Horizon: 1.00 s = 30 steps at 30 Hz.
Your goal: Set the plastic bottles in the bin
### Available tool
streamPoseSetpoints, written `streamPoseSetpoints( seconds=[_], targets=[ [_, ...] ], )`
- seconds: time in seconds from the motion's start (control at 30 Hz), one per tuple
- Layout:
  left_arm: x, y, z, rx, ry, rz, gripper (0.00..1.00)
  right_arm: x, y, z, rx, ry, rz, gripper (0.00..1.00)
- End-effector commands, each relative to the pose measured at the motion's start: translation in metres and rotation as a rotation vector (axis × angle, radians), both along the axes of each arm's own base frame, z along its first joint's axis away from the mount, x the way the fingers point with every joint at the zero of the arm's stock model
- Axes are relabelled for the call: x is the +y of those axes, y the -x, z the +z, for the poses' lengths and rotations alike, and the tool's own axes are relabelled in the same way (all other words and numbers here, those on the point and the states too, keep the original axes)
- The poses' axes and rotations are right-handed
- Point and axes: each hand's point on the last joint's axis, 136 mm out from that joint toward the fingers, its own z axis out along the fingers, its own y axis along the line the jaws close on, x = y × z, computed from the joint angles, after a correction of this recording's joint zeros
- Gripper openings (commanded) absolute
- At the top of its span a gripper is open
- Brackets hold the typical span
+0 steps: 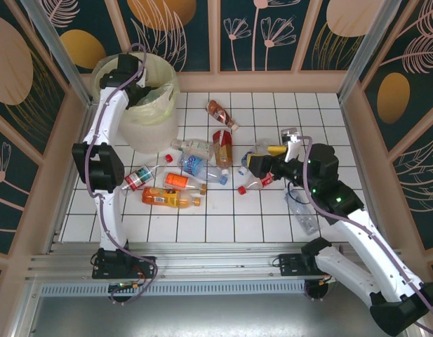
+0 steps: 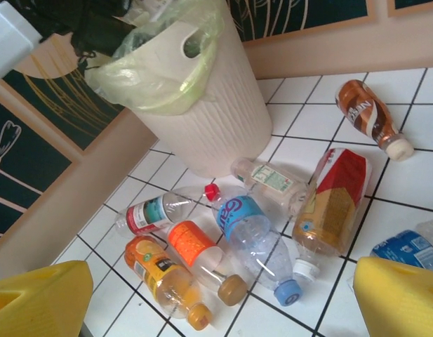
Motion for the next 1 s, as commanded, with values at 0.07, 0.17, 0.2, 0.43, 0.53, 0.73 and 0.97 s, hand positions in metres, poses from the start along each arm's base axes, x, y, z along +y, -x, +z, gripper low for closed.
streamPoseSetpoints(
  seconds=[0.07,0.17,0.2,0.43,0.53,0.73,0.97],
  targets=[
    [-0.002,0.005,0.058,-0.102,0.073,0.021,0.98,-0.010,-0.006,-0.007,0.005,-0.008,-0.076,0.95],
    [-0.003,0.008,0.074,-0.137,0.081,0.018,0.99,-0.008,-0.011,-0.012,0.012,-0.001,-0.077,0.95],
    [-0.004,0.009,0.083,-0.159,0.088,0.013,0.99,-0.006,-0.012,-0.011,0.020,0.004,-0.066,0.94],
    [-0.028,0.019,0.134,-0.260,0.238,-0.055,0.99,-0.006,-0.018,-0.019,0.037,0.044,-0.084,0.93],
    [-0.036,0.029,0.158,-0.326,0.293,-0.086,0.99,-0.003,-0.022,-0.025,0.054,0.070,-0.077,0.93],
    [-0.044,0.065,0.203,-0.417,0.352,-0.140,0.99,-0.004,-0.026,-0.056,0.128,0.162,-0.081,0.91],
    [-0.064,0.147,0.236,-0.565,0.472,-0.285,0.98,-0.021,-0.048,-0.087,0.281,0.171,-0.268,0.90]
  ],
)
